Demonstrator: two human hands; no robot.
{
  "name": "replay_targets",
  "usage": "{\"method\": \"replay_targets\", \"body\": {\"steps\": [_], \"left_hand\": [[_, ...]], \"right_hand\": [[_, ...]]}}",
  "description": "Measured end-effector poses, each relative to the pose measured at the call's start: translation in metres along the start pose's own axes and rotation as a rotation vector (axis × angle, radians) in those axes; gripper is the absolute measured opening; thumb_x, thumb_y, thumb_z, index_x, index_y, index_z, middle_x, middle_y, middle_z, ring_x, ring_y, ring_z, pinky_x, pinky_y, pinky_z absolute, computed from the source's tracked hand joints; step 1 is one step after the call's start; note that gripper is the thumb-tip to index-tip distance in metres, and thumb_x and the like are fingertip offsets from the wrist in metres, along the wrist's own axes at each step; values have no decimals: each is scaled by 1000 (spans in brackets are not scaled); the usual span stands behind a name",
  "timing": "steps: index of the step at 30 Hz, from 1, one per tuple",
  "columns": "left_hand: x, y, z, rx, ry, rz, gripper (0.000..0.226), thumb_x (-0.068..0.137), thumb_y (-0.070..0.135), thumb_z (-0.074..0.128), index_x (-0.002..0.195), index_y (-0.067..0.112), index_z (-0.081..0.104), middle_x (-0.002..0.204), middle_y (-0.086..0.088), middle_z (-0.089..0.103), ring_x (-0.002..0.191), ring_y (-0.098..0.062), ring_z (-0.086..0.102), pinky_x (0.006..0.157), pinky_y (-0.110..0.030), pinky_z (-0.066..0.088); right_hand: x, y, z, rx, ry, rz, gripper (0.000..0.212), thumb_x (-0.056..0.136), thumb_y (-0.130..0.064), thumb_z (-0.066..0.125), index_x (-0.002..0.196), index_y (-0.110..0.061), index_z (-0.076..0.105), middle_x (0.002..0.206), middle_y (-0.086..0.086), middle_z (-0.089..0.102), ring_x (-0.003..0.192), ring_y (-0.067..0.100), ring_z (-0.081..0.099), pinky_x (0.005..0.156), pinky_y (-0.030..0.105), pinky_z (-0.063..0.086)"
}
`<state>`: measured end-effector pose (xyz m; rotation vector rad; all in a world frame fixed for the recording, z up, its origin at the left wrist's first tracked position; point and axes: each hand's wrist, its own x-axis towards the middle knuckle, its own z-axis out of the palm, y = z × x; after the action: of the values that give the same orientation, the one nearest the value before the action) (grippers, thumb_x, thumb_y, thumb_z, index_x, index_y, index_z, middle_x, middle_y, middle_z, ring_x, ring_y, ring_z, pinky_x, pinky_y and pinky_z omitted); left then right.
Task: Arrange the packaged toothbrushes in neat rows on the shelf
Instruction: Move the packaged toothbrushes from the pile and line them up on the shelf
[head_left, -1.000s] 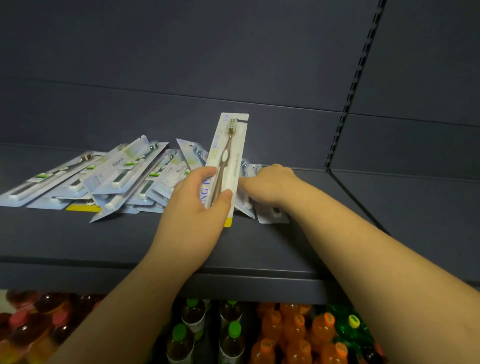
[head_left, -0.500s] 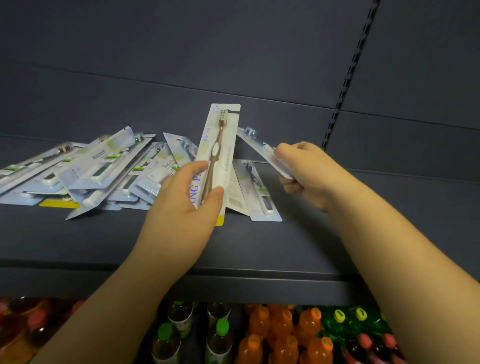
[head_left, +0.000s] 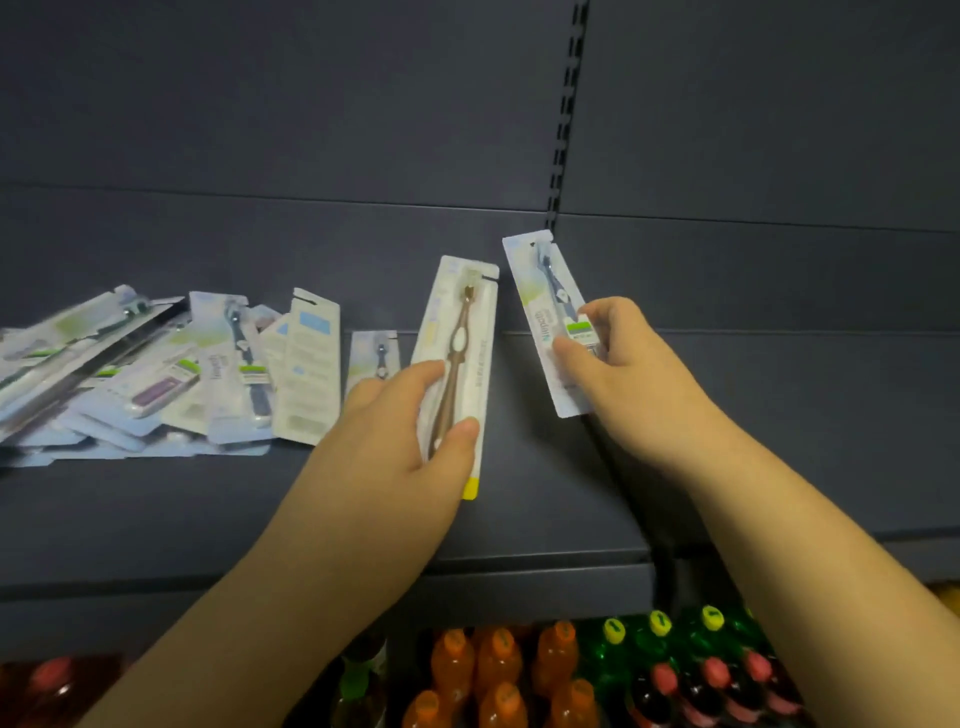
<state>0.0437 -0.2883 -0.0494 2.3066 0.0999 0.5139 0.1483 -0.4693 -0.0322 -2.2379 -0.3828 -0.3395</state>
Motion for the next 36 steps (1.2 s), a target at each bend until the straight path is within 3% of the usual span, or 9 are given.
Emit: {"method": "replay_targets", "body": {"steps": [4, 10, 17, 24, 28, 36], "left_hand": [[7, 39, 47, -14, -10, 10, 50, 93, 46, 48, 141, 41, 36, 123, 16, 42, 97, -1, 44, 80, -21, 32], [24, 102, 115, 162, -86, -59, 52, 96, 49, 40, 145, 36, 26, 138, 5, 38, 92, -8, 42, 76, -26, 34], [47, 144, 172, 446, -113, -165, 32, 96, 43, 37, 122, 24, 37, 107, -3, 44, 85, -23, 51, 65, -35, 38], [64, 136, 190, 739, -63, -282, 34, 94, 44, 29, 113, 19, 41, 105, -9, 50, 85, -31, 50, 70, -37, 38], [66, 127, 193, 851, 34, -269, 37, 93, 45, 28, 115, 22, 45, 98, -5, 40, 78, -28, 46, 67, -35, 36], [73, 118, 197, 861, 45, -233, 39, 95, 43, 26, 115, 21, 51, 102, -3, 39, 97, -28, 47, 76, -38, 39]], "right_hand": [[-4, 38, -44, -286, 126, -47, 30, 95, -50, 45, 116, -28, 40, 89, -9, 62, 78, 17, 59, 61, 35, 44], [8, 96, -108, -551, -4, -54, 31, 97, -51, 37, 105, -21, 40, 82, -5, 58, 73, 23, 55, 59, 36, 39], [34, 139, -151, -611, -133, -154, 31, 98, -47, 34, 97, -17, 37, 77, -3, 49, 73, 25, 51, 61, 37, 34], [39, 162, -144, -549, -203, -179, 30, 98, -49, 35, 99, -19, 37, 75, -6, 49, 64, 15, 46, 58, 36, 34], [42, 165, -144, -543, -170, -162, 29, 98, -49, 35, 97, -20, 37, 73, -6, 50, 61, 14, 45, 55, 35, 32], [38, 165, -140, -565, -210, -182, 28, 98, -48, 35, 95, -20, 33, 74, -6, 51, 59, 10, 44, 53, 34, 31]]}}
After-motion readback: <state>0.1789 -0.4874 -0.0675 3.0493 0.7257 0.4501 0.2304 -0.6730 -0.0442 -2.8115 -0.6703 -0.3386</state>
